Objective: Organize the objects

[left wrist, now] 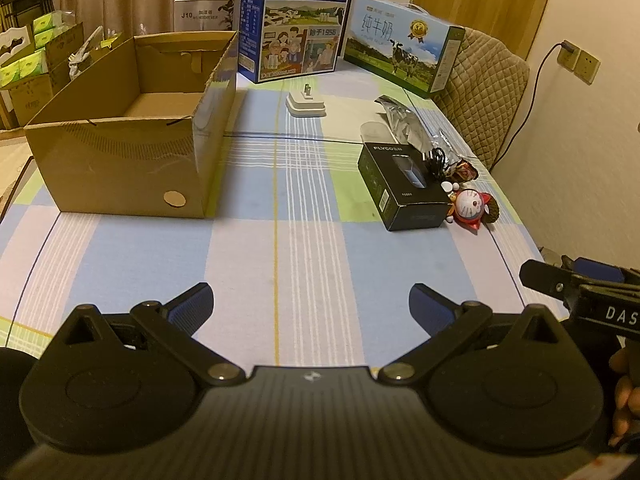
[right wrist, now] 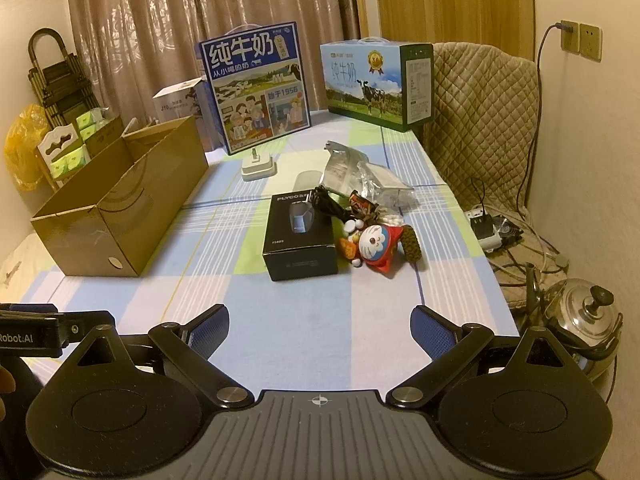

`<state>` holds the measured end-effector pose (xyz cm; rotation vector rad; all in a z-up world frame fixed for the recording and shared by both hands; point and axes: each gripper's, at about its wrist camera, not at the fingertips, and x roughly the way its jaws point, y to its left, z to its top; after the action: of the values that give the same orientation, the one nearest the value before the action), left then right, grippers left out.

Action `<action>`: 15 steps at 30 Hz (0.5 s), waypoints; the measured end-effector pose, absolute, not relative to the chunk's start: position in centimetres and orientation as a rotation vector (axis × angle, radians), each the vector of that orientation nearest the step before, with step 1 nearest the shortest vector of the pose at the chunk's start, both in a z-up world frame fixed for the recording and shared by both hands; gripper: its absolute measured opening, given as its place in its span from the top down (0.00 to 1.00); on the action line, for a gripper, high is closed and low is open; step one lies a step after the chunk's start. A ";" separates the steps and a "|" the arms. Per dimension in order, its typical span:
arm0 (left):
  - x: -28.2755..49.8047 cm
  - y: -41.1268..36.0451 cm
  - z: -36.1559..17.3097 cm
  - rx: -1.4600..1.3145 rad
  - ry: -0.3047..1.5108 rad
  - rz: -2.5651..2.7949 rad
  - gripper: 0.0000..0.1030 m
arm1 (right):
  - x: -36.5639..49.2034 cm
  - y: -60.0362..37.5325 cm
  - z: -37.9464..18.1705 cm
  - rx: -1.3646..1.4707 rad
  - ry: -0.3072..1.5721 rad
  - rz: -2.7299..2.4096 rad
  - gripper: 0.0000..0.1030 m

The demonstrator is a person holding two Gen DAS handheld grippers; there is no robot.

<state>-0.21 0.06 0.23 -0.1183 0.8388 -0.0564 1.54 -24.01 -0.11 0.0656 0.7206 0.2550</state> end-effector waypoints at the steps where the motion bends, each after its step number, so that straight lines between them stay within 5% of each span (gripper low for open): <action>1: -0.2 0.0 0.3 -0.119 0.839 -0.058 0.01 | 1.6 -24.1 -0.2 0.067 0.720 0.255 0.07; 15: -0.2 0.2 0.3 -0.118 0.837 -0.060 0.01 | 1.5 -24.1 -0.2 0.067 0.722 0.257 0.07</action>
<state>-0.19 0.20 0.30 -0.1177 0.8365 -0.0602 1.52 -24.07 -0.24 0.0668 0.7217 0.2570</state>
